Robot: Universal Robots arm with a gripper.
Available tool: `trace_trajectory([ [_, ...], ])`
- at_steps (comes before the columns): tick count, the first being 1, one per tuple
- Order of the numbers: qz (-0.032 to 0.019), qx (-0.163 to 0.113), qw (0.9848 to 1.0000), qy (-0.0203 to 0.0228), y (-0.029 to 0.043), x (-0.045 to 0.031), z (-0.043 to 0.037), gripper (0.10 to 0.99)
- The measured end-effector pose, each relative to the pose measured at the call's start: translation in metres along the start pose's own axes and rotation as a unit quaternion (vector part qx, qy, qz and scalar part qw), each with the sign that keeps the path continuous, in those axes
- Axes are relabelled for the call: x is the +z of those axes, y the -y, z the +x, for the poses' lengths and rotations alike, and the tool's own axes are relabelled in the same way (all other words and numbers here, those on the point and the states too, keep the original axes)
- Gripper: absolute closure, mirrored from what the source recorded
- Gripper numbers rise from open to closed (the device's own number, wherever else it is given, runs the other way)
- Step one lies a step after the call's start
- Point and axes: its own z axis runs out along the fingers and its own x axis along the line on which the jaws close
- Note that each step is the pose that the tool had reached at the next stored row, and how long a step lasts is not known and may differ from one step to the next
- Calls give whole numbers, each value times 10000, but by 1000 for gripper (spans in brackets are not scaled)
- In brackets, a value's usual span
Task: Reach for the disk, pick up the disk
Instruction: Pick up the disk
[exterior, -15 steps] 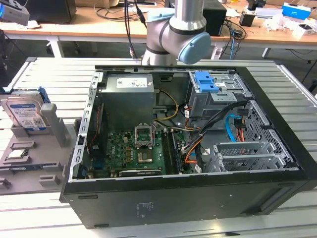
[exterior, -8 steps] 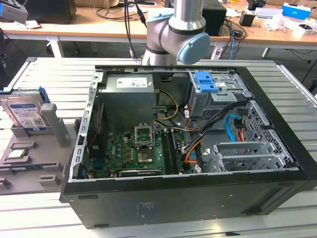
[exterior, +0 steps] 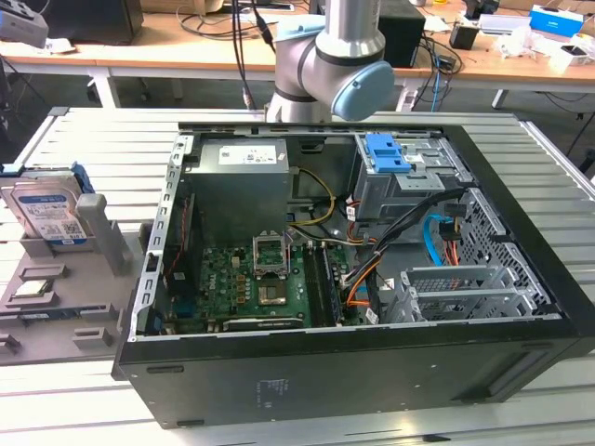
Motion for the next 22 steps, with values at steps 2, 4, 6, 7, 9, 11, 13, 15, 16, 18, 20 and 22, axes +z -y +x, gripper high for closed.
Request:
trace_trajectory([
  [2, 0, 0, 10000, 0, 2, 42, 0, 667],
  [4, 0, 0, 10000, 0, 3, 84, 0, 667],
  [6, 0, -7, 10000, 0, 4, 126, -50, 667],
  [7, 0, -9, 10000, 0, 4, 133, -72, 667],
  [9, 0, -12, 10000, -1, 4, 149, -111, 667],
  [11, 1, -15, 10000, 0, 5, 182, -134, 667],
  [13, 0, -17, 10000, -9, 7, 210, -133, 667],
  [15, 0, -15, 10000, -22, 7, 243, -135, 667],
  [16, 0, -15, 10000, -30, 8, 258, -134, 667],
  [18, 0, -16, 10000, -38, 10, 317, -134, 667],
  [20, 0, -16, 10000, -38, 11, 345, -134, 667],
  [22, 0, -16, 10000, -38, 12, 361, -134, 667],
])
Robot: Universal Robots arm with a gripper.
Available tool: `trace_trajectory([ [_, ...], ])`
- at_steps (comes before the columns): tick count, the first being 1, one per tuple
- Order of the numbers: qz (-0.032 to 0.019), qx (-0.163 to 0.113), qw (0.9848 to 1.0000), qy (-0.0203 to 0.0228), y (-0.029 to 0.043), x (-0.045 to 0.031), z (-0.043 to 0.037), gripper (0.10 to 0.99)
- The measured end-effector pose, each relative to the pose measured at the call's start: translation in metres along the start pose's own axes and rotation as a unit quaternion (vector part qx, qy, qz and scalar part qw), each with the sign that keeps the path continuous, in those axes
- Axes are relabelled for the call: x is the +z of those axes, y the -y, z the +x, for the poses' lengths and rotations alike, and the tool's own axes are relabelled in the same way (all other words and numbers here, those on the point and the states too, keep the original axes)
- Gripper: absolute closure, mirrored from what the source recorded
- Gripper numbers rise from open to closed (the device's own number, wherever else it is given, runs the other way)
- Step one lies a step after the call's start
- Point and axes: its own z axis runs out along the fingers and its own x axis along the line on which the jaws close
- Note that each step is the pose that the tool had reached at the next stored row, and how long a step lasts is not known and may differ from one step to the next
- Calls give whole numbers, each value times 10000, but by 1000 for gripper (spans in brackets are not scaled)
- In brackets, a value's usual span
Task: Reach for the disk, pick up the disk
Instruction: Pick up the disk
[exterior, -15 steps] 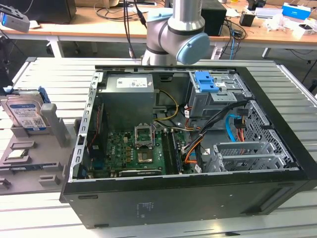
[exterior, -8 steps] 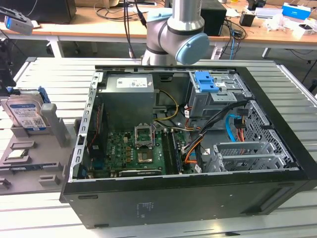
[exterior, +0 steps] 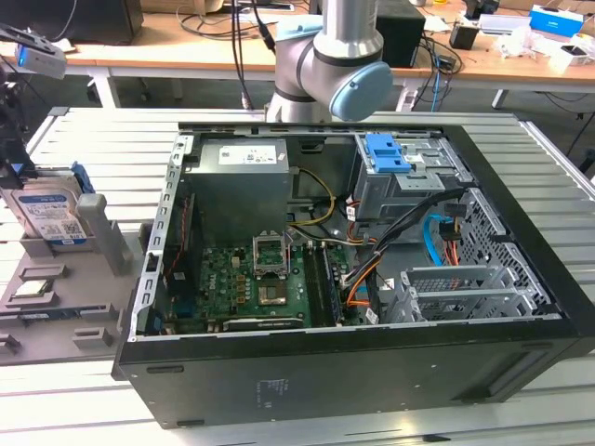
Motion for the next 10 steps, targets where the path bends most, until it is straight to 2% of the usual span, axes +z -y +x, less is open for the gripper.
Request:
trace_trajectory([
  [10, 0, 0, 10000, 0, 3, 81, 0, 667],
])
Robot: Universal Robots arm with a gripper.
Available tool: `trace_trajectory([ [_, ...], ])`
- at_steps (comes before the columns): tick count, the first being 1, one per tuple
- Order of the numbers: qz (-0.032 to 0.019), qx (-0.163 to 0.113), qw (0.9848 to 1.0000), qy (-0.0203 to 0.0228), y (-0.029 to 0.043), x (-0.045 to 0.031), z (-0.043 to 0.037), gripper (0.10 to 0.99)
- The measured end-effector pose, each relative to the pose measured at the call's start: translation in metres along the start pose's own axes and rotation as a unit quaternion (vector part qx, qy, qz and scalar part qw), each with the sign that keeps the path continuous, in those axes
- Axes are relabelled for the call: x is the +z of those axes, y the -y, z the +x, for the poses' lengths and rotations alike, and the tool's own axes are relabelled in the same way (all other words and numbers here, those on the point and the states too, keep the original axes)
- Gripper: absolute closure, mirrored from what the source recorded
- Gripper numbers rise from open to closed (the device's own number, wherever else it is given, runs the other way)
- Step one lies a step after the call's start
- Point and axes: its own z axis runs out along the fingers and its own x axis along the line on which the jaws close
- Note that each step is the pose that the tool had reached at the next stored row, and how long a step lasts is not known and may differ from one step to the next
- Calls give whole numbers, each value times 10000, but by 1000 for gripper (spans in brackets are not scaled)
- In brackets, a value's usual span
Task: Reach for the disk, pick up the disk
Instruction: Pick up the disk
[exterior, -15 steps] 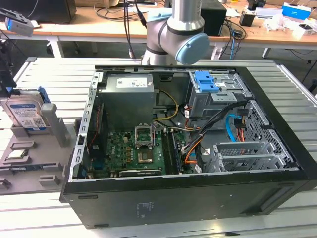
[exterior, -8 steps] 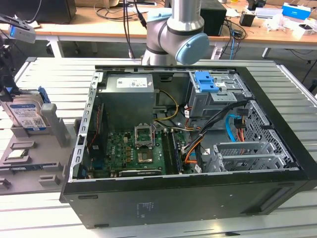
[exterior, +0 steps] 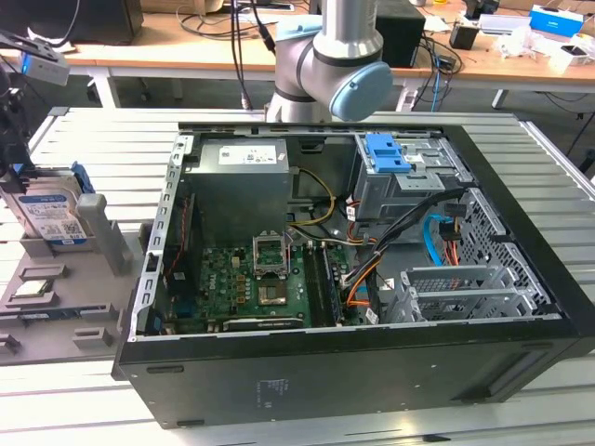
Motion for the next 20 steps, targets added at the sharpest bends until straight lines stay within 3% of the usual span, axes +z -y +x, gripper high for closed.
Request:
trace_trajectory([
  [14, 0, 0, 10000, 0, 7, 183, -1, 667],
  [20, 0, 0, 10000, 0, 7, 189, -1, 667],
])
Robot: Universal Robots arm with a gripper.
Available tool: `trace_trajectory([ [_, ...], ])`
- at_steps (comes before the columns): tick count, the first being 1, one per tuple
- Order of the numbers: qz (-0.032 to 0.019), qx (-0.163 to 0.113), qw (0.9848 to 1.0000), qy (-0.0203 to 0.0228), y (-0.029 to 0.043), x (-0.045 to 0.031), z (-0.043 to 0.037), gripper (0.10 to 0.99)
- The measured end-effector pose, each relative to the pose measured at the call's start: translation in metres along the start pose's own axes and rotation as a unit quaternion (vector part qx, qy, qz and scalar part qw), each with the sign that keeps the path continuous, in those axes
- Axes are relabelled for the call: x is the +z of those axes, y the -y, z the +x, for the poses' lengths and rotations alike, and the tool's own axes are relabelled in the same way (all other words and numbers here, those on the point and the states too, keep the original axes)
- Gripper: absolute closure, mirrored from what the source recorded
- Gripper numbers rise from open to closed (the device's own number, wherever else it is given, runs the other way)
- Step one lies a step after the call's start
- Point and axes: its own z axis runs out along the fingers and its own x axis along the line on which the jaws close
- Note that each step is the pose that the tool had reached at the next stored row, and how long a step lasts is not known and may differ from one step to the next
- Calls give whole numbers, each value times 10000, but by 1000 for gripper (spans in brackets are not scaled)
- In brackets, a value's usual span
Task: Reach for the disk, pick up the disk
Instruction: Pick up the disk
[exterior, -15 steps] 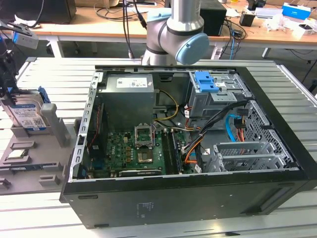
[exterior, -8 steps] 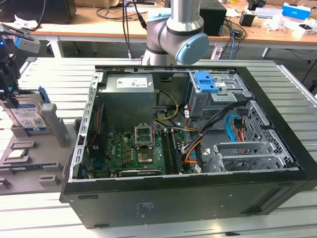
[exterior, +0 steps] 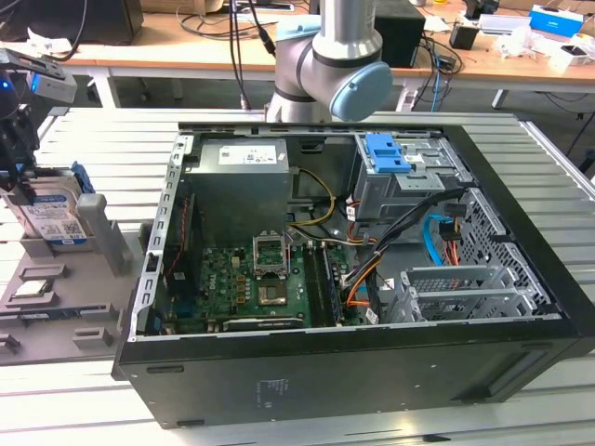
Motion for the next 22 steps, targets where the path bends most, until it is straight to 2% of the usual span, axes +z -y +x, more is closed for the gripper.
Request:
trace_trajectory([
  [2, 0, 0, 10000, 0, 0, 1, 0, 722],
  [22, 1, 1, 10000, 1, 1, 6, -1, 722],
])
